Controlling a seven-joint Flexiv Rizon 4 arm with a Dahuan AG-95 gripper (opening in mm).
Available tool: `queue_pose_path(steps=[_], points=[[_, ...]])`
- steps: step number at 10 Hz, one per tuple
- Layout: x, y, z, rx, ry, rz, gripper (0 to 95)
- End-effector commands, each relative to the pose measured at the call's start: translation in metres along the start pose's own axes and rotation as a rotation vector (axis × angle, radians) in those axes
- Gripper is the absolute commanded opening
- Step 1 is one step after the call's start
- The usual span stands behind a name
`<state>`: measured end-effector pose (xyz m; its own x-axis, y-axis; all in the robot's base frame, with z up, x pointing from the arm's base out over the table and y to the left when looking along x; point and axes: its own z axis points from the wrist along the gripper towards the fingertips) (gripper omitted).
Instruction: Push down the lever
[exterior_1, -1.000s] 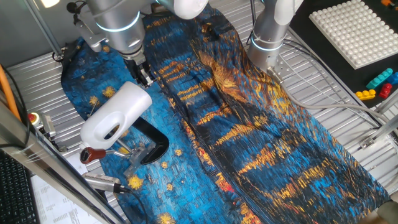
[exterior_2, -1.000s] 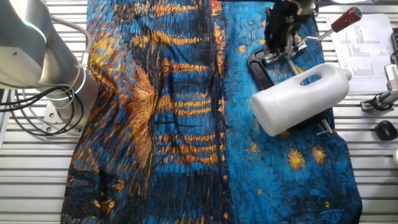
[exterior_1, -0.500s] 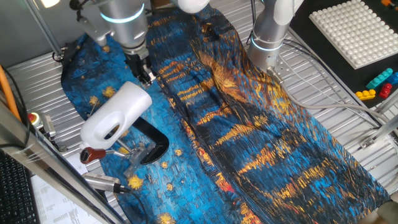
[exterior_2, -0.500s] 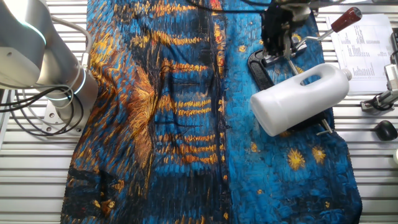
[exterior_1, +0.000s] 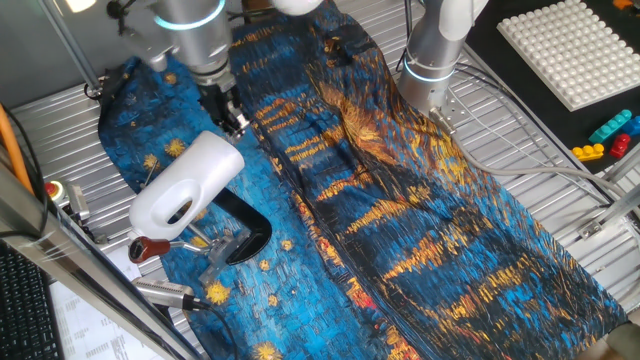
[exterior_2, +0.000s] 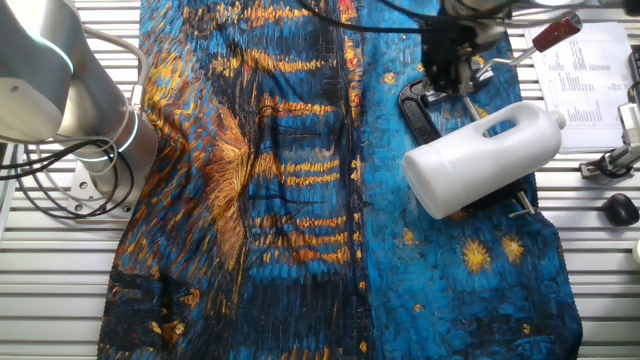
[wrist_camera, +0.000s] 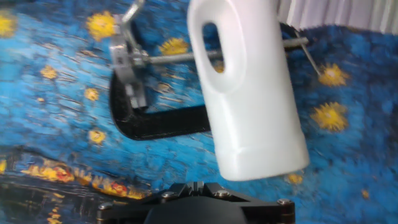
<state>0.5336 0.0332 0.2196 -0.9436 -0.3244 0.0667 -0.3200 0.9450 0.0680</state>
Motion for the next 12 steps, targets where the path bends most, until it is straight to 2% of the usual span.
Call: queue_pose_path(steps=[1, 4, 6, 7, 8, 10, 12], points=[[0.001, 0.001, 0.003, 0.027, 0.009, -0.032, 0.0], [0.0, 0.001, 0.002, 0.028, 0.003, -0.029, 0.0], [-0.006, 0.003, -0.001, 0.029, 0.003, -0.021, 0.0], [-0.01, 0.004, -0.003, 0.03, 0.004, -0.02, 0.0], [-0.024, 0.007, -0.01, 0.035, 0.01, -0.018, 0.0], [-0.028, 0.009, -0.012, 0.037, 0.015, -0.034, 0.0], [-0.041, 0.012, -0.014, 0.036, 0.003, -0.05, 0.0]])
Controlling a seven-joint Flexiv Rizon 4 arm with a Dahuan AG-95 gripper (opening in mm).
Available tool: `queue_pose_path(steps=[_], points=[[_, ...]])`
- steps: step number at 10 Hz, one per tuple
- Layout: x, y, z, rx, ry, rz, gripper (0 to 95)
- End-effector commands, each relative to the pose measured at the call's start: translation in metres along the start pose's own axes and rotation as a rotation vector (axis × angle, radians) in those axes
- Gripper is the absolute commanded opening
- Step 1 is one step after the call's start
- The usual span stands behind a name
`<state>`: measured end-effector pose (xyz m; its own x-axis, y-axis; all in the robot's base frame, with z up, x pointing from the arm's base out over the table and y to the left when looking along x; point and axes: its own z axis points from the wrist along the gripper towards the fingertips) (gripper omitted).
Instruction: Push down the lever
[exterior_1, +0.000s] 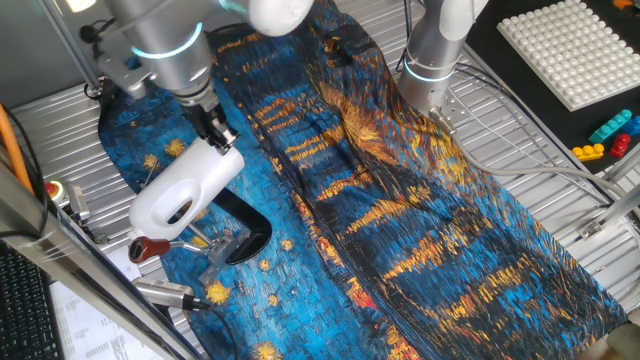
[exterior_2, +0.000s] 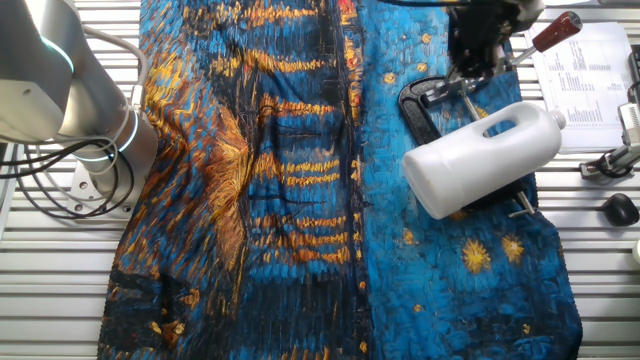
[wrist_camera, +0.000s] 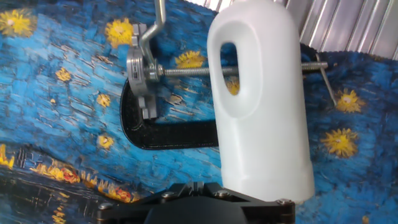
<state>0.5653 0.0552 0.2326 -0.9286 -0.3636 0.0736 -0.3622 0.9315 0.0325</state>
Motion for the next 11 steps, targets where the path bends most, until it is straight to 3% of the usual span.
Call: queue_pose_path(steps=[1, 2, 4, 5, 9, 11], points=[[-0.019, 0.0, 0.001, -0.002, -0.007, -0.016, 0.0], [-0.03, 0.0, 0.002, 0.001, -0.005, -0.015, 0.0], [-0.041, -0.002, 0.006, 0.003, -0.03, -0.023, 0.0], [-0.042, -0.001, 0.009, 0.013, -0.056, -0.042, 0.0], [-0.042, 0.0, 0.008, 0.023, -0.105, -0.079, 0.0], [-0.042, 0.0, 0.008, 0.021, -0.108, -0.083, 0.0]])
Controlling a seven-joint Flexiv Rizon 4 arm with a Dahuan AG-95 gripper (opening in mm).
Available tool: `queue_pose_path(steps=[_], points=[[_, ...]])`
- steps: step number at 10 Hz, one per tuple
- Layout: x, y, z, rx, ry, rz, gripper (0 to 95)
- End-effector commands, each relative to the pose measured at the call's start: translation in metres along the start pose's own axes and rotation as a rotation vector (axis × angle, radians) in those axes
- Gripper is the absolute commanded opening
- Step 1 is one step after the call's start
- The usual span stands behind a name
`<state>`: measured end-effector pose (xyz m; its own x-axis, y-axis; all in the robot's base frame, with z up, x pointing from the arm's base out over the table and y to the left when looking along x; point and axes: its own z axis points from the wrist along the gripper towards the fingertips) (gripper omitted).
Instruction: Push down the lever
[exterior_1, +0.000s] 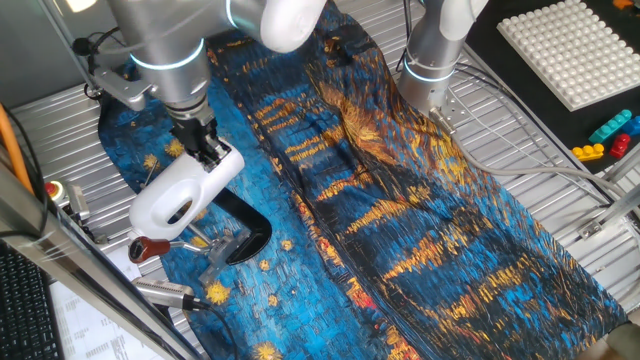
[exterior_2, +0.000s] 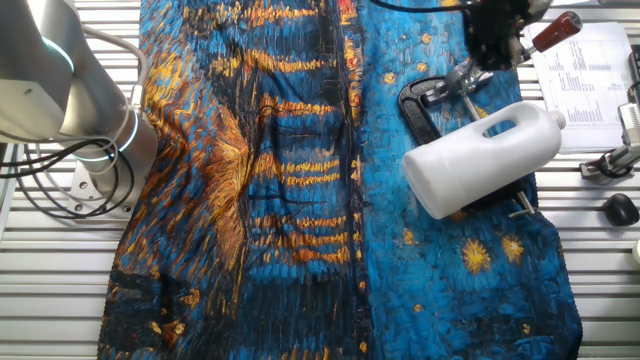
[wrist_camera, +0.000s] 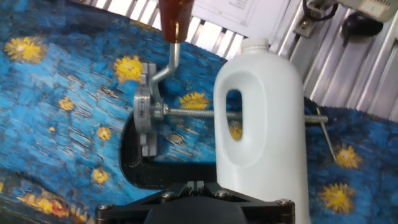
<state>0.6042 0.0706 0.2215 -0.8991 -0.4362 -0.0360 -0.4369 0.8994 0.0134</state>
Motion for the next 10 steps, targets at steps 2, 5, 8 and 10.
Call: queue_pose_path(steps=[2, 5, 8, 10], points=[[0.001, 0.0, 0.0, -0.034, -0.045, -0.046, 0.0], [0.001, 0.0, 0.0, -0.047, -0.142, -0.127, 0.0], [-0.006, 0.006, 0.002, -0.034, -0.174, -0.18, 0.0], [-0.022, 0.01, 0.004, -0.039, -0.182, -0.208, 0.0]])
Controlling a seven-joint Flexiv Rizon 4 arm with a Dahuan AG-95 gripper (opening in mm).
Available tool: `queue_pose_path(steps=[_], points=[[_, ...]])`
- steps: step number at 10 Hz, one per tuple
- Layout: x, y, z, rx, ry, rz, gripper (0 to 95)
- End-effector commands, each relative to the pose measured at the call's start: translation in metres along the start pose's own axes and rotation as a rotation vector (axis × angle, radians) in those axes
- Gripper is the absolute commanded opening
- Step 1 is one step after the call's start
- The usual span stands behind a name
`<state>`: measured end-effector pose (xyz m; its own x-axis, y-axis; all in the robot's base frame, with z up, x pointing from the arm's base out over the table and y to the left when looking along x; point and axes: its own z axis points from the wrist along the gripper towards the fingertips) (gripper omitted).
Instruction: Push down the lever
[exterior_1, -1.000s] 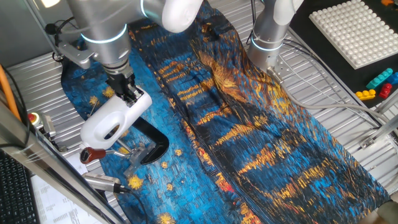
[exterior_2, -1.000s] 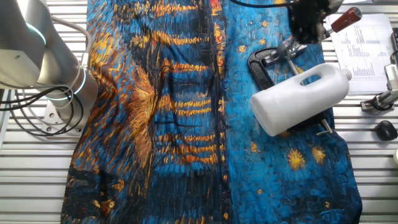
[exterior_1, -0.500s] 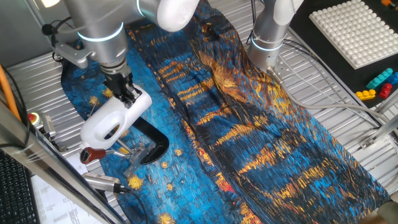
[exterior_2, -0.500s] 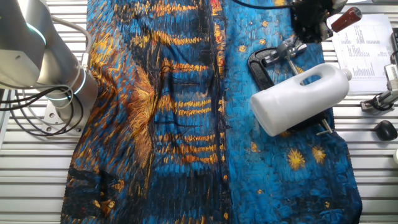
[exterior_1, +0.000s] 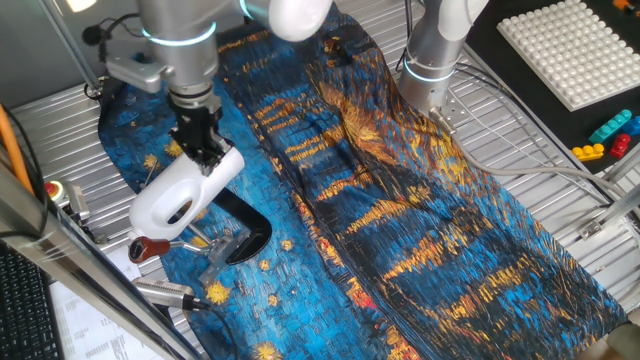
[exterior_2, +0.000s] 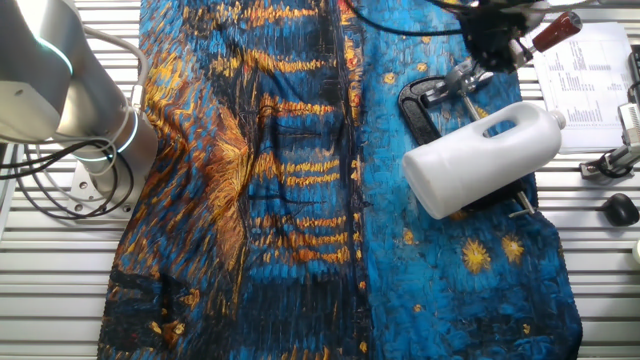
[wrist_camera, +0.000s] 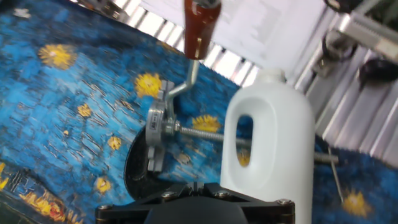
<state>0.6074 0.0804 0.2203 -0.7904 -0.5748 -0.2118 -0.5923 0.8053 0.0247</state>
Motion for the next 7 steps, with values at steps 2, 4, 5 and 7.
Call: queue_pose_path(steps=[2, 4, 5, 7], points=[[-0.023, -0.002, 0.011, -0.009, -0.016, -0.048, 19.0], [-0.031, -0.002, 0.029, -0.016, -0.054, -0.069, 19.0], [-0.033, -0.001, 0.036, -0.018, -0.075, -0.077, 38.0], [-0.036, 0.002, 0.047, -0.016, -0.089, -0.079, 38.0]])
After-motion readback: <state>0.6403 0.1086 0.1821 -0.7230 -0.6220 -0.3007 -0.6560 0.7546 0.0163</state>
